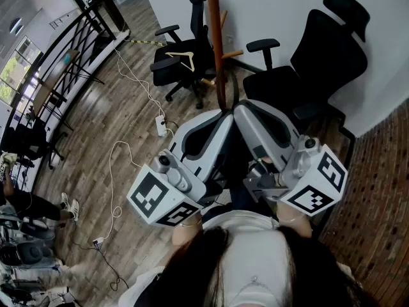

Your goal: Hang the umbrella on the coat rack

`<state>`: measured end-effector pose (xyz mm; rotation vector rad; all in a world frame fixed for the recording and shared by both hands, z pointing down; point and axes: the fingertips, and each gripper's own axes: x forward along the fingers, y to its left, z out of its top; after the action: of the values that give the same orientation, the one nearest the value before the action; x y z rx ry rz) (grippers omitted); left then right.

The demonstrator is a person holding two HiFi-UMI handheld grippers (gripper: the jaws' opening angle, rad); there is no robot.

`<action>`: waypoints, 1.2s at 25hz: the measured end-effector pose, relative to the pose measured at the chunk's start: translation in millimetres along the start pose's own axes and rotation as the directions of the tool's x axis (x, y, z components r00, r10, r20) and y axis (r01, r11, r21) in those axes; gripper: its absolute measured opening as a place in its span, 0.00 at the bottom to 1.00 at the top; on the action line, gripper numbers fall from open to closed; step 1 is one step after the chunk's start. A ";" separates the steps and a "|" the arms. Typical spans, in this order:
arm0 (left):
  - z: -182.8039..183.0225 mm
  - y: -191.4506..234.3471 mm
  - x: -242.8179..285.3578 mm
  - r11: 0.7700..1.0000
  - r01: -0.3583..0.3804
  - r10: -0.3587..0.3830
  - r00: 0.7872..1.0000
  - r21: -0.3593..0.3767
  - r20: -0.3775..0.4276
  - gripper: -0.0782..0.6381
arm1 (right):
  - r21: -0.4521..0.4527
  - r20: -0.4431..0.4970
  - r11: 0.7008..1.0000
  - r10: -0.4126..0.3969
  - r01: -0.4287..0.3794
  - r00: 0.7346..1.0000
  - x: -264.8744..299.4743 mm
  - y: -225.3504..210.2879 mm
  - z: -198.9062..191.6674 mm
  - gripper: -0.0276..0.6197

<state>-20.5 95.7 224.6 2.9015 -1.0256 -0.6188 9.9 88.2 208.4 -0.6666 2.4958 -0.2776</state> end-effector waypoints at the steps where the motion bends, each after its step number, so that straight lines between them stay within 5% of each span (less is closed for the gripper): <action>1: -0.7 0.0 -0.1 1.000 -0.002 0.002 1.000 -0.001 -0.001 0.13 | -0.001 0.000 1.000 0.002 -0.002 1.000 -0.3 -0.1 -0.1 0.10; 30: -4.6 58.1 41.7 1.000 -0.026 0.025 1.000 -0.003 -0.008 0.13 | 0.012 -0.004 1.000 -0.005 0.005 1.000 42.0 -59.6 5.0 0.10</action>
<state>-24.3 24.2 221.2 2.8807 -1.0578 -0.6064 5.8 15.3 204.8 -0.6677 2.4947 -0.2951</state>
